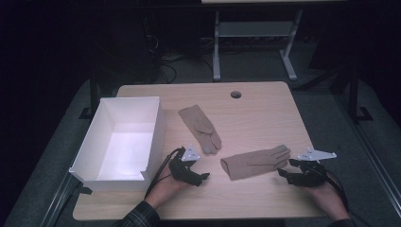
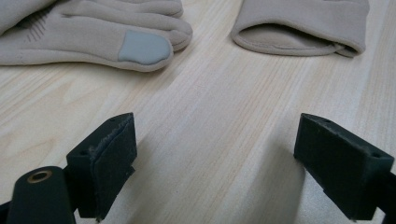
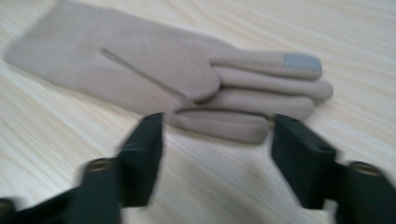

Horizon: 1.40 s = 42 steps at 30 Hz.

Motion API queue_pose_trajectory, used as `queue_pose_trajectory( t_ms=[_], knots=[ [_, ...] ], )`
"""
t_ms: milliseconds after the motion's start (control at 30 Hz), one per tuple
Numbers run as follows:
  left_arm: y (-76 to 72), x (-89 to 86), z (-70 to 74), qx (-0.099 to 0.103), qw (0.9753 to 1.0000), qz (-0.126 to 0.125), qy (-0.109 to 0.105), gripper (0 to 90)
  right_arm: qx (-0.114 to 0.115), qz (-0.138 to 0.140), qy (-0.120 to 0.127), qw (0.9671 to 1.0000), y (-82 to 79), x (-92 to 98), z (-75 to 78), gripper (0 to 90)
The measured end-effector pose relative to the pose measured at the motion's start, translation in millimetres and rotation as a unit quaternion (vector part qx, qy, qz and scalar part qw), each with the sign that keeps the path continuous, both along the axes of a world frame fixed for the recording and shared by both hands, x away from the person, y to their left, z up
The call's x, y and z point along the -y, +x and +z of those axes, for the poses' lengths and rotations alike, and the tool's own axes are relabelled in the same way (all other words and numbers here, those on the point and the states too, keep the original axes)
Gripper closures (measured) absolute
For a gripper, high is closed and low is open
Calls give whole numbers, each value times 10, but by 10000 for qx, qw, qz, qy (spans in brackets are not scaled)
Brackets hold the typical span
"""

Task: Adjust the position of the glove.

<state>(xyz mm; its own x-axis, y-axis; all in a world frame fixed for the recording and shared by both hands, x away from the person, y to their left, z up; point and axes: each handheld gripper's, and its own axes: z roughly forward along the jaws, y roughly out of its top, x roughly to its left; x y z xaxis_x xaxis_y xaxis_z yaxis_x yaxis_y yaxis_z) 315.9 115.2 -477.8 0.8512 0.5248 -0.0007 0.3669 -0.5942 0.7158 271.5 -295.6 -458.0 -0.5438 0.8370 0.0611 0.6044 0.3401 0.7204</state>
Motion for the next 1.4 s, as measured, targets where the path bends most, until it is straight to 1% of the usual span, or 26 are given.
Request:
queue_pose_trajectory(
  t_ms=[67, 133, 167, 233, 267, 300, 333, 367, 400, 467, 500, 533, 633, 700, 733, 767, 833, 933, 967, 1000, 1167, 1233, 1267, 1333, 1367, 1400],
  knots=[
    [-6, 2, -3, 4, 10000, 9, -29, 124, 23, 27, 26, 10000, 5, -17, 46, 566],
    [-8, 7, -6, -3, 10000, 34, -71, 124, 31, 87, 125, 9999, 21, -41, 88, 700],
    [-5, 2, -3, 4, 10000, 12, -25, 124, 6, 117, 178, 9998, 32, -61, 104, 754],
    [-5, 3, -4, 2, 10000, 14, -33, 124, -27, 194, 237, 9995, 60, -104, 129, 858],
    [-5, 3, -4, 2, 10000, 14, -33, 123, -27, 194, 237, 9995, 60, -104, 129, 858],
    [-5, 4, -4, 0, 10000, 14, -35, 123, -45, 236, 286, 9993, 75, -128, 140, 894],
    [-5, 4, -4, -1, 10000, 14, -34, 123, -29, 346, 308, 9989, 111, -174, 161, 900],
    [-4, 4, -3, -1, 10000, 12, -32, 123, -62, 381, 337, 9987, 123, -207, 167, 900],
    [-4, 4, -3, 2, 10000, 12, -33, 124, -48, 436, 320, 9985, 135, -236, 170, 900],
    [-4, 2, -2, 8, 10000, 4, -22, 124, -56, 451, 319, 9985, 140, -269, 169, 900],
    [-5, 2, -3, 12, 10000, 7, -26, 124, -53, 521, 309, 9981, 149, -295, 163, 900],
    [-5, 2, -3, 9, 10000, 8, -27, 124, -80, 592, 269, 9979, 154, -349, 146, 900],
    [-6, 3, -4, 2, 10000, 13, -31, 123, -170, 655, 272, 9973, 148, -409, 108, 900],
    [-6, 3, -4, 2, 10000, 13, -32, 124, -172, 721, 227, 9970, 164, -422, 78, 900],
    [-6, 3, -3, 4, 10000, 12, -29, 124, -218, 719, 213, 9969, 169, -430, 65, 900],
    [-6, 2, -4, 4, 10000, 12, -30, 124, -219, 751, 160, 9968, 180, -429, 47, 900],
    [-5, 2, -3, 8, 10000, 9, -28, 123, -308, 726, 121, 9968, 188, -439, 18, 900],
    [-4, 2, -4, 14, 10000, 5, -27, 124, -335, 733, 13, 9967, 216, -444, -32, 900],
    [-4, 2, -4, 14, 10000, 5, -27, 124, -335, 733, 13, 9967, 216, -444, -32, 900],
    [-4, 1, -3, 18, 10000, 1, -20, 124, -376, 765, -41, 9964, 224, -448, -63, 900],
    [-4, 2, -3, 20, 10000, 6, -22, 124, -359, 779, -85, 9963, 234, -429, -63, 900],
    [0, -1, -1, 49, 10000, -12, -1, 123, -357, 735, -97, 9966, 247, -415, -61, 900],
    [-4, 2, -3, 17, 10000, 5, -22, 123, -355, 680, -108, 9970, 267, -407, -60, 900],
    [-3, 1, -3, 23, 10000, 2, -19, 124, -316, 631, -119, 9974, 334, -383, -65, 900],
    [-4, 1, -2, 21, 10000, 7, -13, 124, -333, 578, -102, 9977, 366, -377, -66, 900],
    [-4, 1, -2, 21, 10000, 7, -13, 124, -333, 578, -102, 9977, 366, -377, -66, 900]
  ],
)
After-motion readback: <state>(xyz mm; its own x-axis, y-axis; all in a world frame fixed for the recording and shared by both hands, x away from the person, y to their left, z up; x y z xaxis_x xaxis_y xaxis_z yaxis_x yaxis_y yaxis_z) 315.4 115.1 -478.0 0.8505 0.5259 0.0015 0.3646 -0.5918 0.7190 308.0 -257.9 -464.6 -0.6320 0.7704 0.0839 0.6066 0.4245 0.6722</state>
